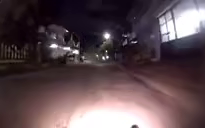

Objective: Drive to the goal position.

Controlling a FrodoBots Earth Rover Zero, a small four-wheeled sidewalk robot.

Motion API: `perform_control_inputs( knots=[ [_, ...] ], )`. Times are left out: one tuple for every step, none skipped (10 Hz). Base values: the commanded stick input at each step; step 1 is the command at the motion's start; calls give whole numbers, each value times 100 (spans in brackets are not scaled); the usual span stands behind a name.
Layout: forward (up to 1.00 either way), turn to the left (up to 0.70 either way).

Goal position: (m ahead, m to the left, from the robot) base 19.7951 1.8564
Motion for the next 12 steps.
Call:
perform_control_inputs(
  knots=[
    [70, 0],
    [70, 0],
    [70, 0],
    [70, 0],
    [70, 0],
    [70, 0],
    [70, 0],
    [70, 0],
    [70, 0],
    [70, 0],
    [70, 0],
    [70, 0]
  ],
)
